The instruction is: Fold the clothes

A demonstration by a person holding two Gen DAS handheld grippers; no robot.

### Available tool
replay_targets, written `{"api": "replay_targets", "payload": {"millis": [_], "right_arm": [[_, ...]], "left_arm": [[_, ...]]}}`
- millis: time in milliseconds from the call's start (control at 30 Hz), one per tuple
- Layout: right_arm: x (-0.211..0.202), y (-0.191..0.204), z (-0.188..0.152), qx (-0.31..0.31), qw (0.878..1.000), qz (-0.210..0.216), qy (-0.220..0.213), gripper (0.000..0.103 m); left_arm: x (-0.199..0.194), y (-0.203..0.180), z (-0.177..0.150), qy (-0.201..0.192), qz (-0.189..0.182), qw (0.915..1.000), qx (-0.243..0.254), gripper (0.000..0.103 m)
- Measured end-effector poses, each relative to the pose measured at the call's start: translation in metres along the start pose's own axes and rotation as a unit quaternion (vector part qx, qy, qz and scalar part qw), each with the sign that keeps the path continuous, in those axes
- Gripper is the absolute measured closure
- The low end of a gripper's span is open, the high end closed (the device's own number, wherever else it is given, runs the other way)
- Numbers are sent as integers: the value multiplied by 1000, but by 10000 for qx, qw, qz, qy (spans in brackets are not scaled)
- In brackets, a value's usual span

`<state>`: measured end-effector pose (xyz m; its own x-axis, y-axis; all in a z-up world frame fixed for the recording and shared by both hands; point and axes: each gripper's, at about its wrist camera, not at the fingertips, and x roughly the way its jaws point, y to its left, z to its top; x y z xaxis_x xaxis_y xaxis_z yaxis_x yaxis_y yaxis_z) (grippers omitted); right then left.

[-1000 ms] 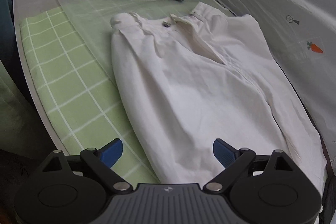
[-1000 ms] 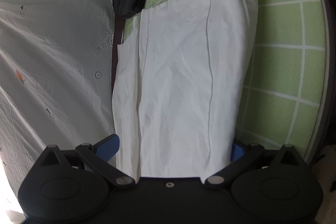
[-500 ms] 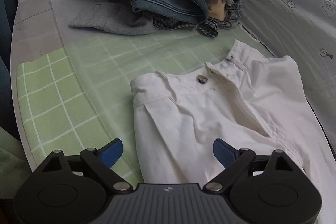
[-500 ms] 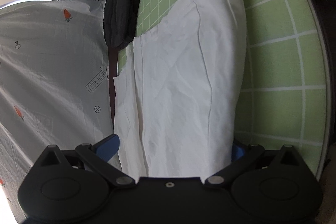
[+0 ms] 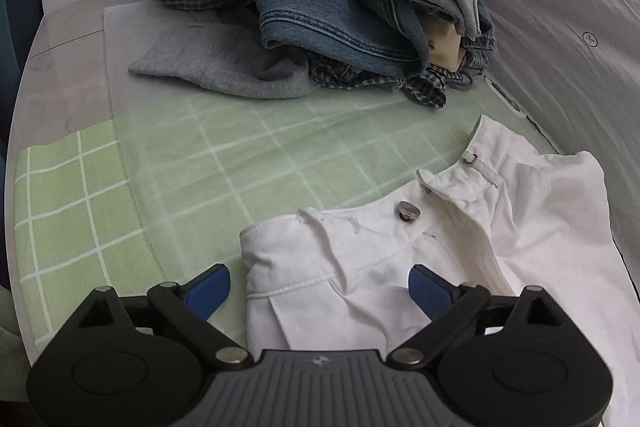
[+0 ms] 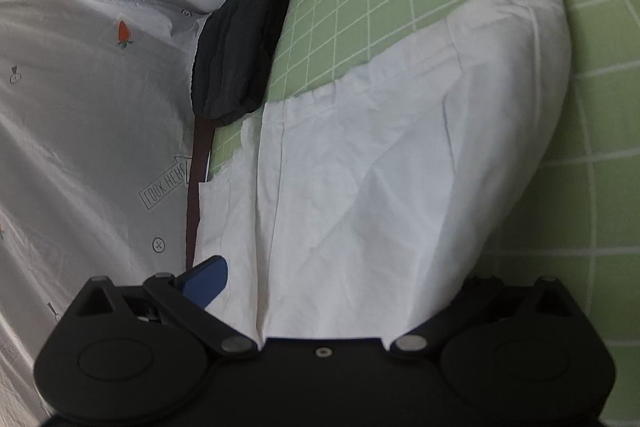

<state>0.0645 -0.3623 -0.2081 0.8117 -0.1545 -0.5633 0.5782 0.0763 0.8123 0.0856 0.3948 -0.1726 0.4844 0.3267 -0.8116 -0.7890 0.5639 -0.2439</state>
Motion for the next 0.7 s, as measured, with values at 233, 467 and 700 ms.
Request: {"api": "replay_targets", "payload": {"millis": [233,467,700], "right_arm": [[-10,1,8,-262,9986,-454,74,39],[-52,3,16,-993,9942,-376,-154,99],[-105,23,25,-1756,9838,-219,-305,100]], "left_arm": [[-19,-7,-5,-146,95,9998,-66,72],[-54,1,-7,-448,-95,9989,-31,80],[-104,20,-14,-665,-223,9975,0,81]]}}
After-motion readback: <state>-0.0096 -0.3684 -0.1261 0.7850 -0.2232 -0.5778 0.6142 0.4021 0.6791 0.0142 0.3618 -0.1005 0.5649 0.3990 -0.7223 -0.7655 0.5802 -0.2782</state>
